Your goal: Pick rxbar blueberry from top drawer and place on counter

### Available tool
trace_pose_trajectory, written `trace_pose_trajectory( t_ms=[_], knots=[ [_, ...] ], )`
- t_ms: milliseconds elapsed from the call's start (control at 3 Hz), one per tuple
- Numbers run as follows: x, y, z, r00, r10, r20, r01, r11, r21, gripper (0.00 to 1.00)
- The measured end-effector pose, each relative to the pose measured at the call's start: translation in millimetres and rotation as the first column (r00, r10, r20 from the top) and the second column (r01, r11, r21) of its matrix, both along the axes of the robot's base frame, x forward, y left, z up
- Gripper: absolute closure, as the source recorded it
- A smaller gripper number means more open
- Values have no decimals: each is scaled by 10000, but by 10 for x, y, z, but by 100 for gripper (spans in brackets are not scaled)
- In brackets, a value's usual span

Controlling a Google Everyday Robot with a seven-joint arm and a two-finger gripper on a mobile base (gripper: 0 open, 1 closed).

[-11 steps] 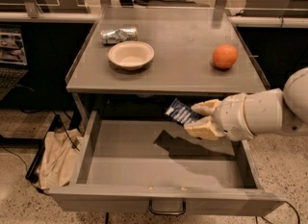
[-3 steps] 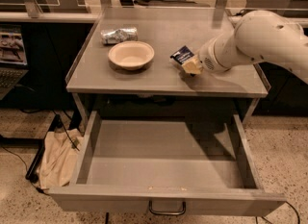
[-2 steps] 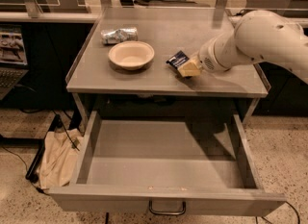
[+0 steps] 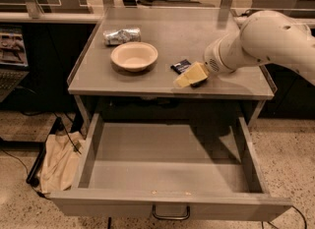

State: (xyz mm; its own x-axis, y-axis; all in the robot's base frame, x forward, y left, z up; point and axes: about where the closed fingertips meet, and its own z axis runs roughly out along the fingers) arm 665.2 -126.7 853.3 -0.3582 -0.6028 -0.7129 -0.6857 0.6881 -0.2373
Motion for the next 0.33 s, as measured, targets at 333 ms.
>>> trace_pose_trajectory(
  t_ms=[333],
  knots=[
    [0, 0, 0, 10000, 0, 0, 0, 10000, 0, 0]
  ],
)
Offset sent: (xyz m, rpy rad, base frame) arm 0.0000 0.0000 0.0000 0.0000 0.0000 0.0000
